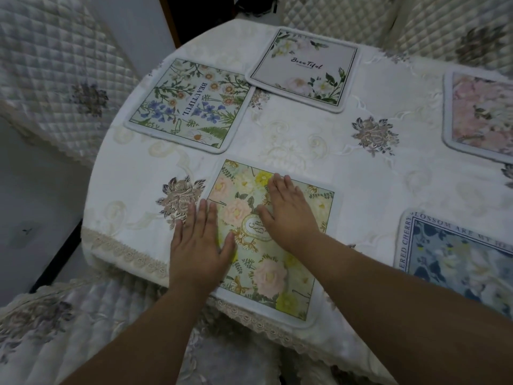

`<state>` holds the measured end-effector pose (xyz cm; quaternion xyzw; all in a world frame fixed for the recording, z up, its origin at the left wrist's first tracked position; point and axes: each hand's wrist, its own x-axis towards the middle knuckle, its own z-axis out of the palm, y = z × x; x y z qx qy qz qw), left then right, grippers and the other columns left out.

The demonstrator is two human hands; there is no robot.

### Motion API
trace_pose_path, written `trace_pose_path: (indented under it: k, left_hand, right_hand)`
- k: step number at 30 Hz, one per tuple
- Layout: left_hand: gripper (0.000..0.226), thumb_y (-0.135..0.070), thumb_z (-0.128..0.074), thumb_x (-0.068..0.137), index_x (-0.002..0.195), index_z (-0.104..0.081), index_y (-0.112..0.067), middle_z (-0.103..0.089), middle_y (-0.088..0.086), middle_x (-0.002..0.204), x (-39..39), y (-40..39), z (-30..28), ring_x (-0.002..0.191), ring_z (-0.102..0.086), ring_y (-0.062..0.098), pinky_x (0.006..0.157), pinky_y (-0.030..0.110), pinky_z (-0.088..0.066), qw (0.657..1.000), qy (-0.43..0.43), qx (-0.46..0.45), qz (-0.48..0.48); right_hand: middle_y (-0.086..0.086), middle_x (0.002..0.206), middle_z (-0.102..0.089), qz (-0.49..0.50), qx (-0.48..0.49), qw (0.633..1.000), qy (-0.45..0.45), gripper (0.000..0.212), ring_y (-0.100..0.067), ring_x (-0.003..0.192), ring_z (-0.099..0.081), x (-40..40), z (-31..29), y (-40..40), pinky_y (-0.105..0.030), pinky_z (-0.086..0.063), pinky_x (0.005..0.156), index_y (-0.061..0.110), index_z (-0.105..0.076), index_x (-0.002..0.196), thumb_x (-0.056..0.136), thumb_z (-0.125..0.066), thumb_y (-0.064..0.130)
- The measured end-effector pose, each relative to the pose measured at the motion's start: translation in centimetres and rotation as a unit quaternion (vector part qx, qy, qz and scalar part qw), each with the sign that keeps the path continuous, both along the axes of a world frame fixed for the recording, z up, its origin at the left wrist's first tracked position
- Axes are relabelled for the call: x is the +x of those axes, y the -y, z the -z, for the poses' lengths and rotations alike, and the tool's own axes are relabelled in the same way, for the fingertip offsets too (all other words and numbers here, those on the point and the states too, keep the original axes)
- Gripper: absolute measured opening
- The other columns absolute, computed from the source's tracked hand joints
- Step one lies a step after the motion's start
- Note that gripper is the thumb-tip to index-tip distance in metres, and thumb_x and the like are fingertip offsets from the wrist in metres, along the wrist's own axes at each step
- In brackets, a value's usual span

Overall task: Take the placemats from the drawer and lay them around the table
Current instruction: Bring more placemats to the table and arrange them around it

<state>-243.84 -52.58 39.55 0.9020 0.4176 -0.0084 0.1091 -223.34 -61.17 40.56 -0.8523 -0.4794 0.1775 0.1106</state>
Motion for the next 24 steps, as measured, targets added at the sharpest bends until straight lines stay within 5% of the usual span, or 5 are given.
trace_pose_path:
  k: [4,12,17,24]
  left_hand:
    - [0.077,-0.064,-0.018,0.100,0.162,0.006,-0.025,0.011,-0.004,0.170,0.0,-0.1,-0.1,0.154,0.021,0.012,0.127,0.046,-0.001,1.000,-0.003,-0.001,-0.001]
    - [0.077,-0.062,-0.021,0.100,0.162,0.005,-0.025,0.010,-0.003,0.170,0.2,-0.2,-0.2,0.154,0.020,0.013,0.127,0.045,-0.001,1.000,0.006,-0.005,-0.005]
    - [0.077,-0.062,-0.022,0.100,0.163,0.001,-0.023,0.006,-0.002,0.171,0.0,-0.2,-0.1,0.155,0.018,0.013,0.127,0.045,0.000,1.000,0.006,0.001,-0.005]
    - [0.078,-0.063,-0.021,0.100,0.163,0.000,-0.022,0.006,-0.002,0.171,0.1,-0.3,0.0,0.155,0.016,0.015,0.127,0.045,0.000,1.000,0.003,0.007,-0.002]
  right_hand:
    - [0.007,0.167,0.015,-0.032,-0.020,0.998,0.048,0.072,-0.009,0.151,0.021,2.5,0.7,1.6,-0.039,0.003,0.125,0.024,0.010,0.160,0.102,-0.008,0.063]
    - [-0.008,0.166,0.018,0.146,-0.050,0.987,0.035,0.076,-0.020,0.152,0.020,5.1,0.2,6.8,-0.043,0.000,0.126,0.011,0.009,0.159,0.103,-0.014,0.058]
    - [-0.006,0.164,0.026,0.061,-0.023,0.998,0.020,0.072,-0.017,0.149,0.030,-5.6,-0.8,8.9,-0.038,0.006,0.125,0.013,0.016,0.157,0.105,-0.010,0.054]
    - [-0.006,0.168,0.005,0.005,-0.014,0.998,0.061,0.072,-0.018,0.154,0.011,-11.3,0.8,9.5,-0.044,-0.008,0.125,0.011,-0.002,0.160,0.105,-0.021,0.053]
